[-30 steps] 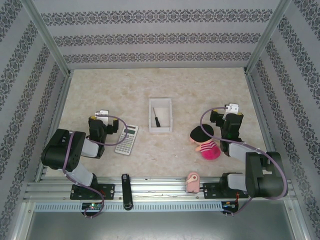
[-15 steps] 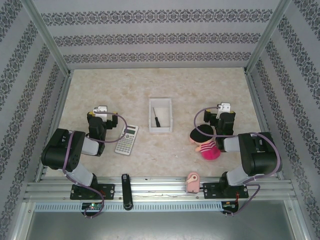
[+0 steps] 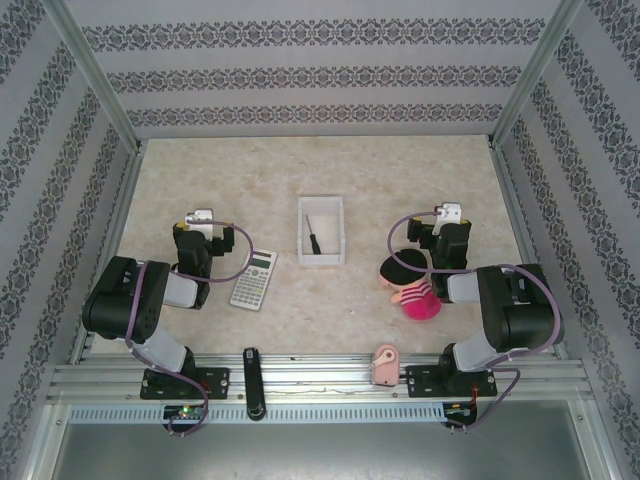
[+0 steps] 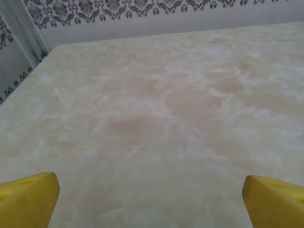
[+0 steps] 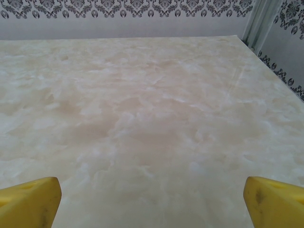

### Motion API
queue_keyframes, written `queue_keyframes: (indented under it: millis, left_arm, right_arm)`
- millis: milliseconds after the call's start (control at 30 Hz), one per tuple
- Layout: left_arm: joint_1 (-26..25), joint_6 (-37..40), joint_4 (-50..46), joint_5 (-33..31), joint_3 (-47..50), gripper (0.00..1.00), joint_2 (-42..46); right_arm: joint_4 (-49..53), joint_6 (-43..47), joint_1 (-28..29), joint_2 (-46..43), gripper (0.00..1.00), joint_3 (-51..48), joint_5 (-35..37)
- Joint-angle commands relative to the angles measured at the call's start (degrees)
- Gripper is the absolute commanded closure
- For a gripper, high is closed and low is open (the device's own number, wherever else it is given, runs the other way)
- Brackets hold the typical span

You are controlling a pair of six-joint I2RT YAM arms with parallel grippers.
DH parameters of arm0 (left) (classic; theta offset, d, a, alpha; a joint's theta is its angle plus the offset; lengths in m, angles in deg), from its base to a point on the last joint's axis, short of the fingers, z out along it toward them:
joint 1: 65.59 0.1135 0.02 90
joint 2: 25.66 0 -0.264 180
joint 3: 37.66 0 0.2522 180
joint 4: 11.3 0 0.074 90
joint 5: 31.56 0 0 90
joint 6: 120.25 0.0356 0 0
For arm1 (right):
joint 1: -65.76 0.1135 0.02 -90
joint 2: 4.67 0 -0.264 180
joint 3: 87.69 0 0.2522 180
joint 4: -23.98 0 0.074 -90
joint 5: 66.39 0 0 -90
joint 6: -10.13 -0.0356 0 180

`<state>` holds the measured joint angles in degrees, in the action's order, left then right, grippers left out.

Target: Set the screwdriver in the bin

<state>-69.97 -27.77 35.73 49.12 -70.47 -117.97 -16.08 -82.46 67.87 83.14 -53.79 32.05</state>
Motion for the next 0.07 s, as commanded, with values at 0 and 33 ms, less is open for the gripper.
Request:
queue_keyframes:
  millis: [0,33]
  left_arm:
    - [0.43,-0.90,-0.50,-0.82,-0.55,0.01,0.73]
    - [0.47,-0.90,-0.48,-0.73,-0.54,0.01,0.71]
  right_arm:
    - [-2.24,0.29,0.00,0.04,0.02,0.69,-0.89]
    - [-2.17,0.24,0.00,0.08,0.02,0.69,-0.89]
